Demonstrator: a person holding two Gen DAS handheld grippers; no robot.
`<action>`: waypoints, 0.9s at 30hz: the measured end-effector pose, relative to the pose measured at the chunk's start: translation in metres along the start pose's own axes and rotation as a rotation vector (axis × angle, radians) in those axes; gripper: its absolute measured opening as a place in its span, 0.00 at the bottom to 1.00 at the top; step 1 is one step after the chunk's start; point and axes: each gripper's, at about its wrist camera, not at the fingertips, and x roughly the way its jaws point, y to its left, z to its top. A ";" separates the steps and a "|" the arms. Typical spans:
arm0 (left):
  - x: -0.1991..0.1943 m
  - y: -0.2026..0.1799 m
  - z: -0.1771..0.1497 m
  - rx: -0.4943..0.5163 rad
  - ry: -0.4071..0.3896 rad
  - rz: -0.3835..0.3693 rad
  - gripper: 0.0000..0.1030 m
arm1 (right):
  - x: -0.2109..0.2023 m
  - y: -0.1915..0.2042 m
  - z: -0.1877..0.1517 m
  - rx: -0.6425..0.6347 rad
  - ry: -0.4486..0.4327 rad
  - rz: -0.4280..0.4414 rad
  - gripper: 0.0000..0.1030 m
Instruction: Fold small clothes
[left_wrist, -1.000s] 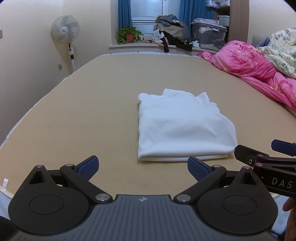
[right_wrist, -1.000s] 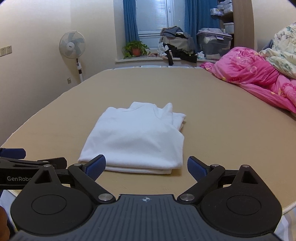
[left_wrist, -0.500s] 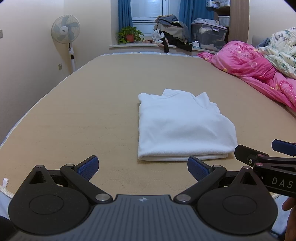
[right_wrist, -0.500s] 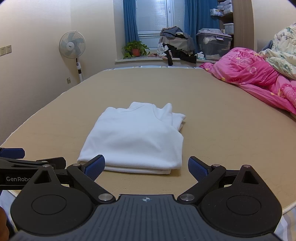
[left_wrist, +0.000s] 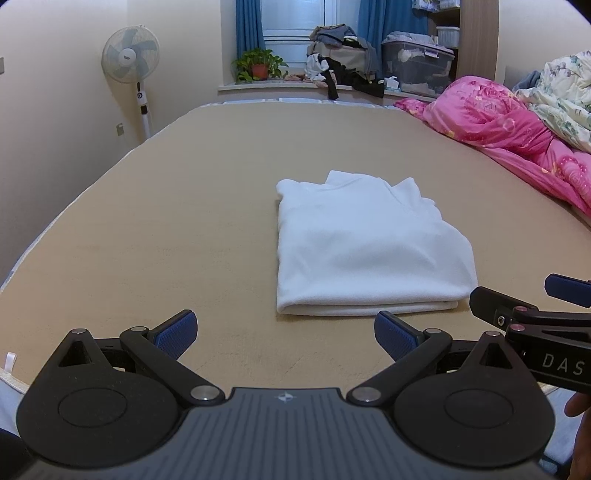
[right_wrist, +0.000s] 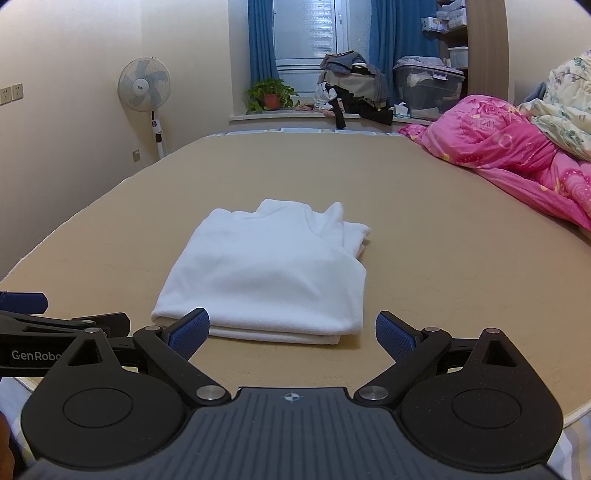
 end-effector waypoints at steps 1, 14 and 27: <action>0.000 0.000 0.000 0.000 -0.001 0.001 0.99 | 0.000 0.000 0.000 0.000 0.000 0.000 0.94; 0.002 0.002 -0.001 -0.005 0.002 -0.002 0.99 | -0.001 -0.003 -0.001 -0.005 0.001 0.000 0.94; 0.002 0.003 -0.001 -0.005 0.001 -0.003 0.99 | -0.001 -0.003 -0.001 -0.006 0.003 0.001 0.94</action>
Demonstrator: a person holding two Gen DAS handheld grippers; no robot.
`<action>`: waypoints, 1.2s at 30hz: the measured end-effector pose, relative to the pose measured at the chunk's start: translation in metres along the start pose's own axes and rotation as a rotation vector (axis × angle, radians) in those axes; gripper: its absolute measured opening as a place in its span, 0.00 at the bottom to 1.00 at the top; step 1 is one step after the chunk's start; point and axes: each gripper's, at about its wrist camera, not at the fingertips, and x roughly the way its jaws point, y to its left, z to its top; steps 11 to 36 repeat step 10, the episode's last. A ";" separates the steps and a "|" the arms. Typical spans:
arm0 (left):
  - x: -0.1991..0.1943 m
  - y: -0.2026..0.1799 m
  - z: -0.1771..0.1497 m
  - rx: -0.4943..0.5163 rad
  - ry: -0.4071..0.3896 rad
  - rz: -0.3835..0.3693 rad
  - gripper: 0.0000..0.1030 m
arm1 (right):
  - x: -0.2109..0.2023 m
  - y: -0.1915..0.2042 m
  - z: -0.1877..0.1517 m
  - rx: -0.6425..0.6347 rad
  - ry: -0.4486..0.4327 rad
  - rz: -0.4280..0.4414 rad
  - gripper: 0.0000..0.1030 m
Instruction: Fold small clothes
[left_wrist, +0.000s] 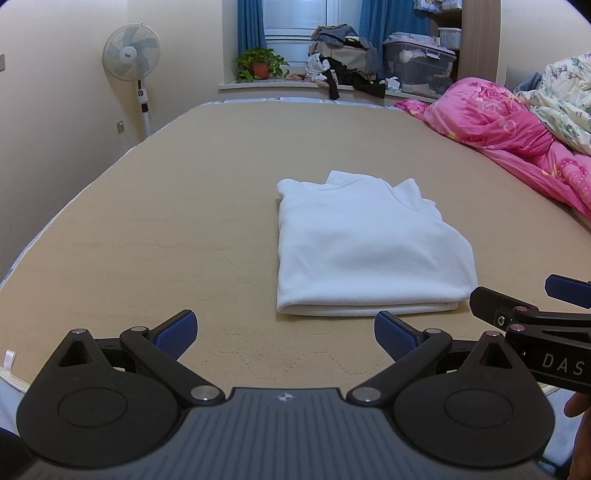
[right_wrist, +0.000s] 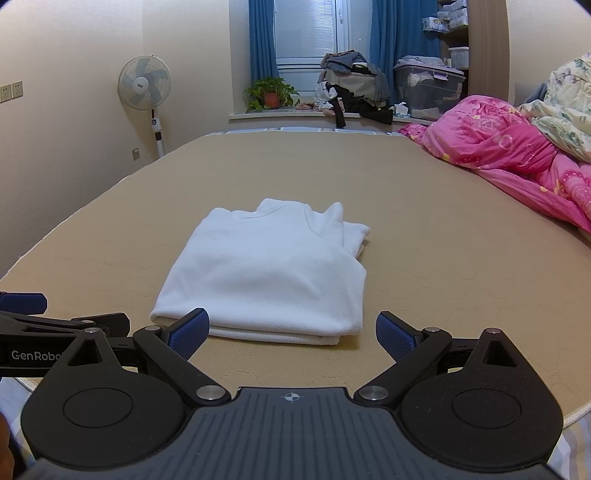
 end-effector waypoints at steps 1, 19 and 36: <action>0.000 0.000 0.000 0.000 -0.001 0.000 0.99 | 0.000 -0.001 0.000 -0.001 0.000 0.000 0.94; 0.000 0.000 0.000 0.000 -0.001 0.001 0.99 | 0.000 -0.002 0.000 -0.001 0.001 0.001 0.94; 0.000 0.000 0.000 0.000 -0.001 0.001 0.99 | 0.000 -0.002 0.000 -0.001 0.001 0.001 0.94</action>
